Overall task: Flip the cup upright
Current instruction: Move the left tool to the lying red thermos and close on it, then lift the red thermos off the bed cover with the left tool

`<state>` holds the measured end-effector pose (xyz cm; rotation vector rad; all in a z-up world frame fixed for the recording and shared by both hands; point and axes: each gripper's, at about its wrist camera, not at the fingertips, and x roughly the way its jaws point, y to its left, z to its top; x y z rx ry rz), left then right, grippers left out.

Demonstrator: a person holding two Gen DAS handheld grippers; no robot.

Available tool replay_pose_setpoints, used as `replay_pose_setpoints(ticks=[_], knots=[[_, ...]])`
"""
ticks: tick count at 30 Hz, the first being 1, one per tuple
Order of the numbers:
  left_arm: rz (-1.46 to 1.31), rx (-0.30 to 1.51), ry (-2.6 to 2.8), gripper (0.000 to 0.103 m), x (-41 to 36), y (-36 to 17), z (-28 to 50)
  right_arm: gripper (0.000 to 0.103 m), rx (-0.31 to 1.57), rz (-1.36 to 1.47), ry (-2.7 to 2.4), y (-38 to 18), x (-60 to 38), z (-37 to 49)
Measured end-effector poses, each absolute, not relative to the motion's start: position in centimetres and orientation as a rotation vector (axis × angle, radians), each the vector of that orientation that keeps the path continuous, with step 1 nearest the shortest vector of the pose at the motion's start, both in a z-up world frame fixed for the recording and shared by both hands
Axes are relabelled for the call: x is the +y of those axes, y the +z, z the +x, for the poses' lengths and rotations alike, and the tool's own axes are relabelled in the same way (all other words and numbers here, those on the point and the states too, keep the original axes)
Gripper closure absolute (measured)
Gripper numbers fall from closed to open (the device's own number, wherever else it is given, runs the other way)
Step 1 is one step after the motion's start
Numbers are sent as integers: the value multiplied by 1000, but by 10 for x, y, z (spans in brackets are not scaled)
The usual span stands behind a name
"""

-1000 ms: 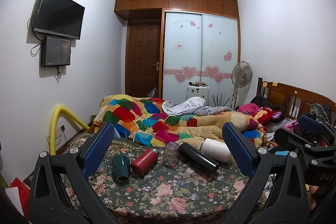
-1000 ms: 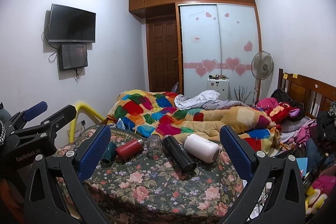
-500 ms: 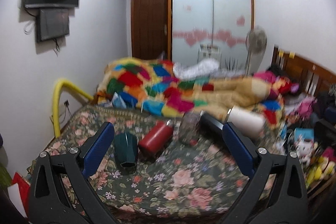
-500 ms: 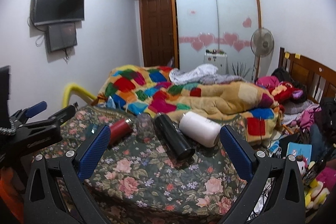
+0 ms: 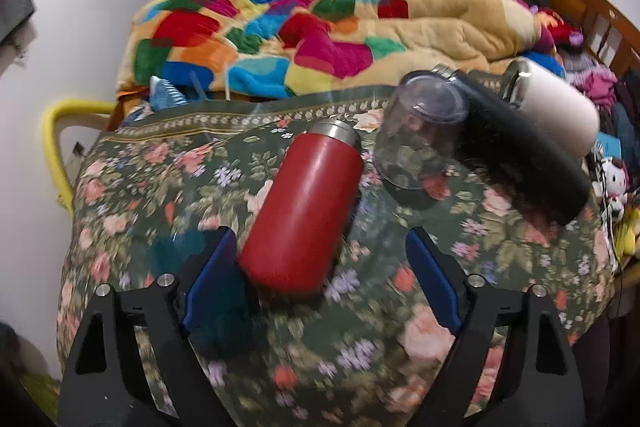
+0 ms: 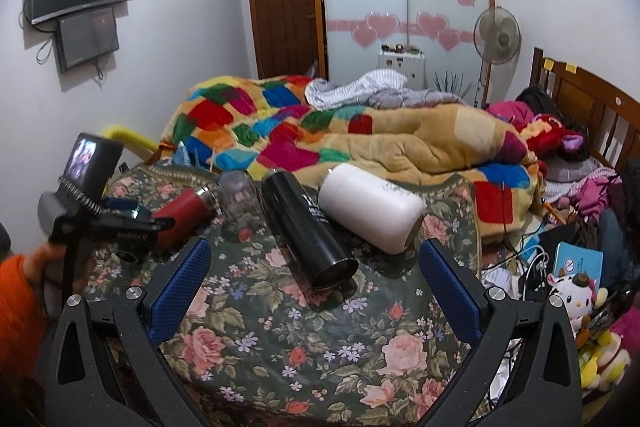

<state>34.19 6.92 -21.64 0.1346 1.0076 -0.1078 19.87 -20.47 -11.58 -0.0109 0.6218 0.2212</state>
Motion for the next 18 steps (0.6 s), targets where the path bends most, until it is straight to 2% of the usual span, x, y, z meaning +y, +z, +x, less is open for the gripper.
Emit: replay_pose_setpoints(ticks=[1,3,8,18], knots=[[138,1028,-119,19,71,-220,351,0,628,-12,220,-118,-205,202],[139,1070,-143,27,74,-227,368,0,646,-17,218,-122,-204,208],[116,1152,-195,34,77,-239,396,0,668,-30,216,-131,-200,219],[205,1203,-188,35,63,-254,405,0,693,-38,227,-141,-192,226]])
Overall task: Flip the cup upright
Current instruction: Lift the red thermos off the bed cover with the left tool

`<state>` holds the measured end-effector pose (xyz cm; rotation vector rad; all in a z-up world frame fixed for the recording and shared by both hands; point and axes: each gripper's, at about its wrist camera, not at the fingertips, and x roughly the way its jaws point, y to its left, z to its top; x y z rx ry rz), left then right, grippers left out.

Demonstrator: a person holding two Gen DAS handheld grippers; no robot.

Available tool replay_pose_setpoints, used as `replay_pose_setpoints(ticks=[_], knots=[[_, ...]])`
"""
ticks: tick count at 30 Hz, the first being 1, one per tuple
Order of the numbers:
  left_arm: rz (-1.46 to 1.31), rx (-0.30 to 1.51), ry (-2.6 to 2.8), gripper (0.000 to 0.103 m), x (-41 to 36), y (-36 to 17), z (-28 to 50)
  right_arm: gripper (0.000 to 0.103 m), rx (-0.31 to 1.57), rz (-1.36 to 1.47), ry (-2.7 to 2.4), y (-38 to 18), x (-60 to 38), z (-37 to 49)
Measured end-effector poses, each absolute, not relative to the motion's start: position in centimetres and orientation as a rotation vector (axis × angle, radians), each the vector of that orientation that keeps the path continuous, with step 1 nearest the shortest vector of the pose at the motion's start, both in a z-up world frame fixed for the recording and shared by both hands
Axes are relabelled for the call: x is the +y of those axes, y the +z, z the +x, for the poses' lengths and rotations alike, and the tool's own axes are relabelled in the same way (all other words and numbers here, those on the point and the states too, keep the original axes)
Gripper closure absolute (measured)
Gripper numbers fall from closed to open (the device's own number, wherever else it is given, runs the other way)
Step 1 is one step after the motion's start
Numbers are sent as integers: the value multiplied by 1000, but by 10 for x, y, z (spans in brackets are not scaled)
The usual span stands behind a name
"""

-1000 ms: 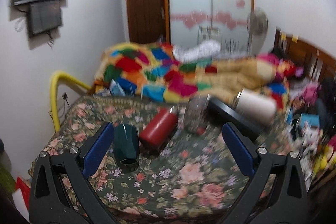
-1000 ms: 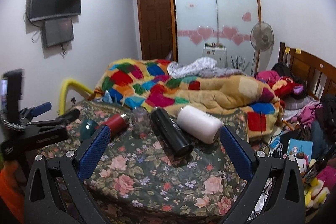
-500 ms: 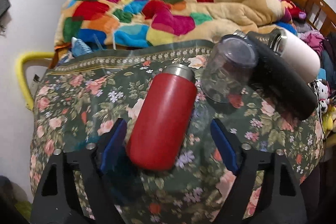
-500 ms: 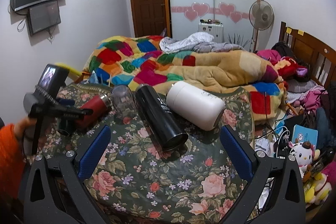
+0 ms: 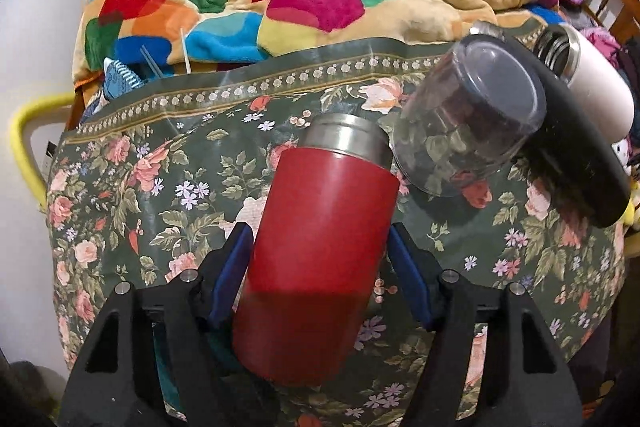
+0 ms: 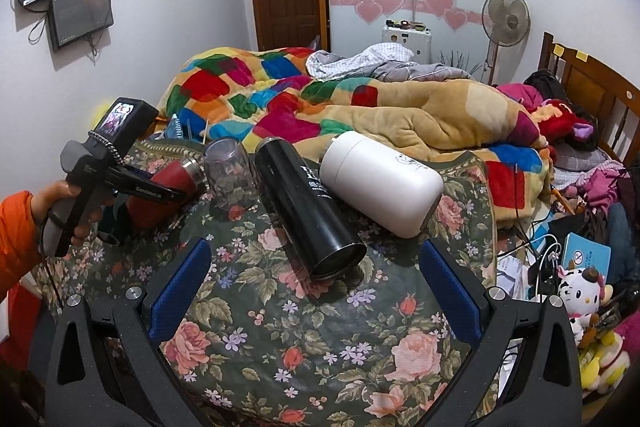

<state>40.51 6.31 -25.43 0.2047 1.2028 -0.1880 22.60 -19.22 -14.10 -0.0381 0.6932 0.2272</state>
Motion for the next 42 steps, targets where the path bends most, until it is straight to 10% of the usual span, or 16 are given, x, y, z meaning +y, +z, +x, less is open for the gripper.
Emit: replay_pose_setpoints(ticks=[42], knots=[[110,1070,-369,42,-67,-224,264,0,611,-66,196,-110,-206,161]])
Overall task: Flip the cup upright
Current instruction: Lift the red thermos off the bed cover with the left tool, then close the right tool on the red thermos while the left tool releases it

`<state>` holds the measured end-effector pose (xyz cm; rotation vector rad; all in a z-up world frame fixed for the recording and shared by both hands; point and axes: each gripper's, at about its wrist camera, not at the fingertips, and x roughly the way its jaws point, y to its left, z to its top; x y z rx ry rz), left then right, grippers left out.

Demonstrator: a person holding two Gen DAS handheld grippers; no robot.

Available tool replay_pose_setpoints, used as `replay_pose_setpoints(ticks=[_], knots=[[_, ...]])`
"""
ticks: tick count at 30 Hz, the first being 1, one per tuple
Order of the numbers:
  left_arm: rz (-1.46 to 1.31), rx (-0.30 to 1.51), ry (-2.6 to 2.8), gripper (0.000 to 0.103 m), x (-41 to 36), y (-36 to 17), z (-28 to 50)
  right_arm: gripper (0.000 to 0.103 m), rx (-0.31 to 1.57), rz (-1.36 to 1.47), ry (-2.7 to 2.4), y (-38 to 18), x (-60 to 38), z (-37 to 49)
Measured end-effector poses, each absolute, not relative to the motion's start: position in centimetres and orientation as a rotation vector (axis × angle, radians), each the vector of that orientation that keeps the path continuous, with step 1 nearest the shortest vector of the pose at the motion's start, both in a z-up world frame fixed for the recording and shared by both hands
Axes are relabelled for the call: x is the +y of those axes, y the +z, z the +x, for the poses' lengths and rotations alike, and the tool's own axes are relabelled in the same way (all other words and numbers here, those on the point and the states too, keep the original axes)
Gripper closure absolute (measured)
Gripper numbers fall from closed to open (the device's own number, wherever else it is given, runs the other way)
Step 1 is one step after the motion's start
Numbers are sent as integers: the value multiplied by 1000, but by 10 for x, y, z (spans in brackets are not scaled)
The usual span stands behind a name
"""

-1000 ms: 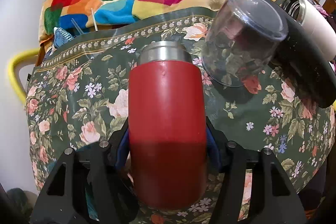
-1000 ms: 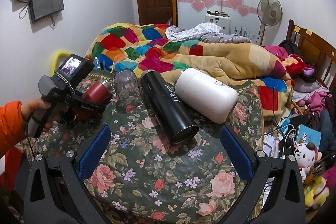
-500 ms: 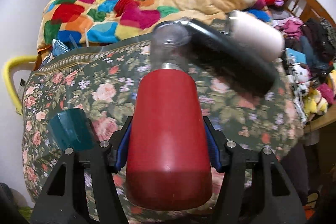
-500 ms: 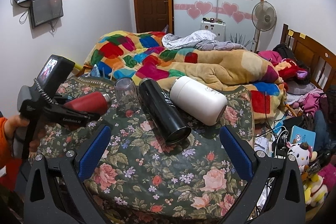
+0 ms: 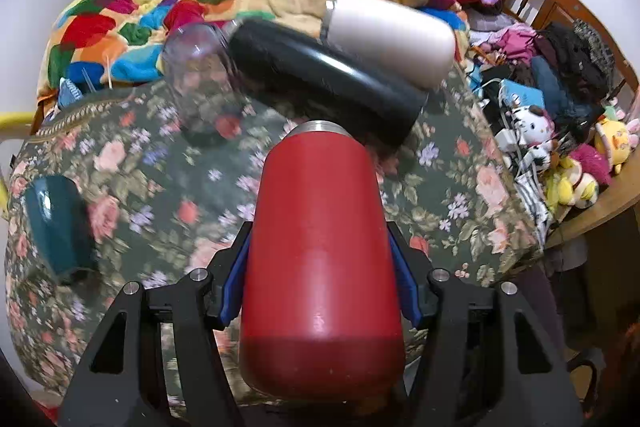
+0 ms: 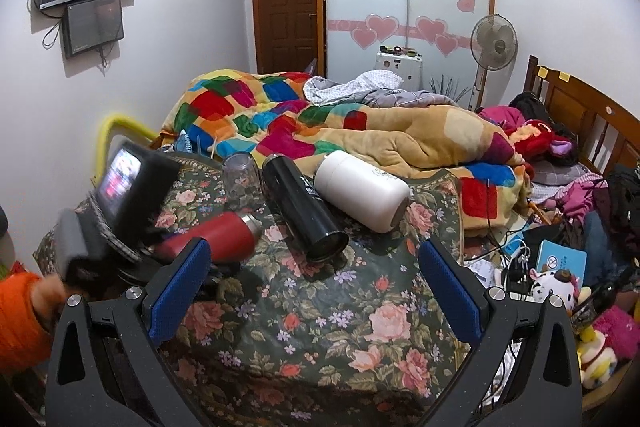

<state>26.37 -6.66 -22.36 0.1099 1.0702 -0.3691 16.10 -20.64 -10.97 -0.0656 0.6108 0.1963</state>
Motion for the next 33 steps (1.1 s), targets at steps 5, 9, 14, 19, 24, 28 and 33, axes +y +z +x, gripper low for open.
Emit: replay_pose_setpoints(ticks=[5,9,14,19,24,28,33], knots=[[99,1099,-372,42,-83,-248,259,0,630,-74,191,-116,-211,158],[129,1090,-355,42,-90,-257,258,0,651,-77,187,-123,-211,158],[119,1111,-354,42,-90,-265,259,0,677,-84,185,-129,-211,161],[138,1084,-351,42,-89,-265,251,0,706,-93,190,-137,-207,168],[147,1029,-360,38,-82,-245,241,0,748,-75,204,-146,-204,177],[94,983,-318,36,-58,-226,233,0,760,-75,205,-148,-199,182],[68,906,-186,31,-16,-207,219,3,809,-57,248,-159,-187,197]])
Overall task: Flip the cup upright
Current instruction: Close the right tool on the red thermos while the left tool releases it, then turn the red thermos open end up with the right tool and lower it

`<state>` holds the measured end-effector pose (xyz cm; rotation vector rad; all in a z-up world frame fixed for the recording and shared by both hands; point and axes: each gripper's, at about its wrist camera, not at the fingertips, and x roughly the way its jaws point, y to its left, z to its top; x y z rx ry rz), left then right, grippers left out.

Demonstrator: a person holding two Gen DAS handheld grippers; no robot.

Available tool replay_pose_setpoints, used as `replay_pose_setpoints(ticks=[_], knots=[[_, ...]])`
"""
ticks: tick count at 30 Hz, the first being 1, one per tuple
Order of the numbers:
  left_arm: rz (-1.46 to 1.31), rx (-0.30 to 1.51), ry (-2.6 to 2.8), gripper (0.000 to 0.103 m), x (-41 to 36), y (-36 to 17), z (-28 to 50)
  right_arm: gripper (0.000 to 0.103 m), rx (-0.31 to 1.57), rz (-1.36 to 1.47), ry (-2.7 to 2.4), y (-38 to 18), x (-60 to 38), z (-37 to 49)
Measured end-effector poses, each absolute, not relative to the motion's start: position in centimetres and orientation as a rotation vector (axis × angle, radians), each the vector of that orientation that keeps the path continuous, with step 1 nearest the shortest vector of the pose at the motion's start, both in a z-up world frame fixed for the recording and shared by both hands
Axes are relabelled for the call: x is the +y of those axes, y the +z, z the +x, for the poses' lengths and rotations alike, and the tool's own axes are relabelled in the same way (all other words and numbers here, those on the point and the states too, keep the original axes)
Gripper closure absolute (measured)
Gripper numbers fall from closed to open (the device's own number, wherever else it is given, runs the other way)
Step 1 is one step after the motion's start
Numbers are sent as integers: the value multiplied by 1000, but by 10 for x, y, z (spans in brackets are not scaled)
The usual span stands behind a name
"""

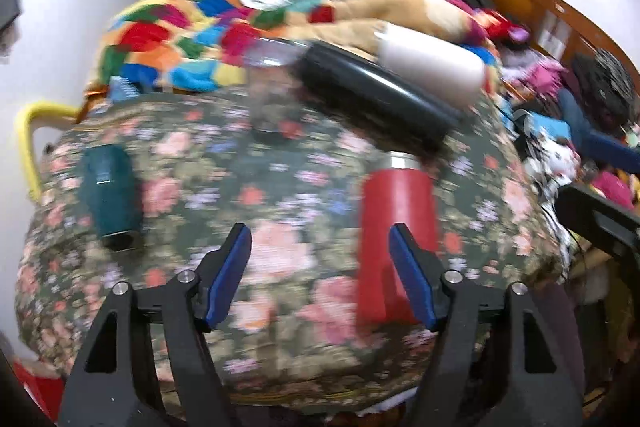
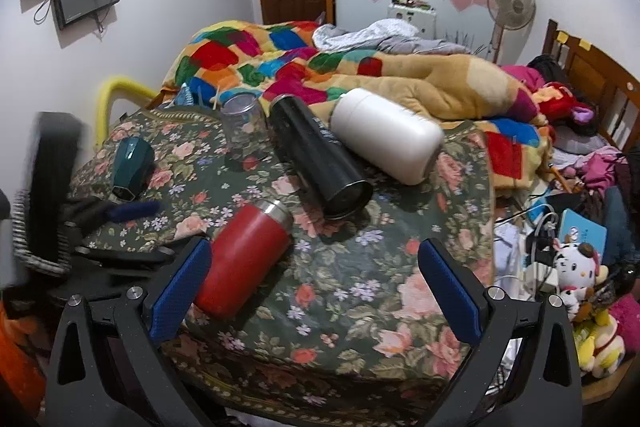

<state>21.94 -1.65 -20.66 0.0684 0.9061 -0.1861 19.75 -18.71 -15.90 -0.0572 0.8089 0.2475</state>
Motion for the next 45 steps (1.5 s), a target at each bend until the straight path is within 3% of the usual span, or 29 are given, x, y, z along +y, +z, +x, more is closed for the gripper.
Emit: replay_pose_setpoints(ticks=[12,23,30,45], knots=[[-5,896,-42,29,48,-224,195,31,1126,129,373,-227,-154,262],[-23,871,-35,29,52,-225,193,35,1249,107,431,-255,-121,283],[-31,864,-33,29,54,-221,193,42,1189,40,459,-241,-115,276],[-37,821,-32,29,48,-201,192,44,949,-46,437,-179,-118,267]])
